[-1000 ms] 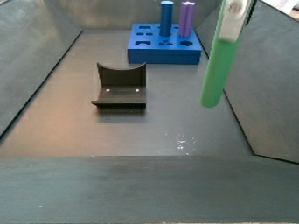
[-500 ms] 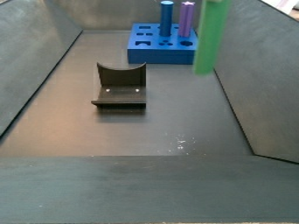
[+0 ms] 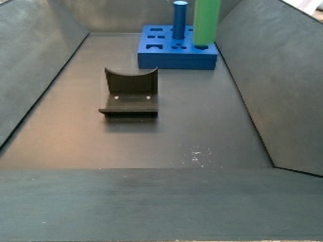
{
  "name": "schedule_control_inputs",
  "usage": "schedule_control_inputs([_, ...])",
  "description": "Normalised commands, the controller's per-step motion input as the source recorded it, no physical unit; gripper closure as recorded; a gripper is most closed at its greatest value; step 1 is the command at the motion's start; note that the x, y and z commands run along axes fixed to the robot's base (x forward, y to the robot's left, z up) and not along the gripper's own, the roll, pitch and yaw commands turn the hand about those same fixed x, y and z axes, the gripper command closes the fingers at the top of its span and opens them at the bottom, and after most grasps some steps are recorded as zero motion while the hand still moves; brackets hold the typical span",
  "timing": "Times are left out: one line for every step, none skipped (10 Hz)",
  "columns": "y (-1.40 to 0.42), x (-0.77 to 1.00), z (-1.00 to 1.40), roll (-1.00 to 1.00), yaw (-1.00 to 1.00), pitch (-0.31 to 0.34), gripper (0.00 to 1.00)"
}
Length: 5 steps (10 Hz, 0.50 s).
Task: Pick up the oval object. Move up. Move to above the board. Insert the oval object.
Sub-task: Move to above the board.
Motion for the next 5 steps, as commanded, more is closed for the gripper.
schedule_control_inputs([-1.0, 0.1, 0.14, -0.02, -1.0, 0.047, 1.0])
schedule_control_inputs([-1.0, 0.1, 0.14, -0.03, -1.0, 0.055, 1.0])
schedule_control_inputs([-1.0, 0.11, 0.15, -0.05, -1.0, 0.082, 1.0])
schedule_control_inputs([-1.0, 0.11, 0.16, -0.08, -1.0, 0.111, 1.0])
schedule_control_inputs([-1.0, 0.11, 0.16, -0.08, -0.87, 0.138, 1.0])
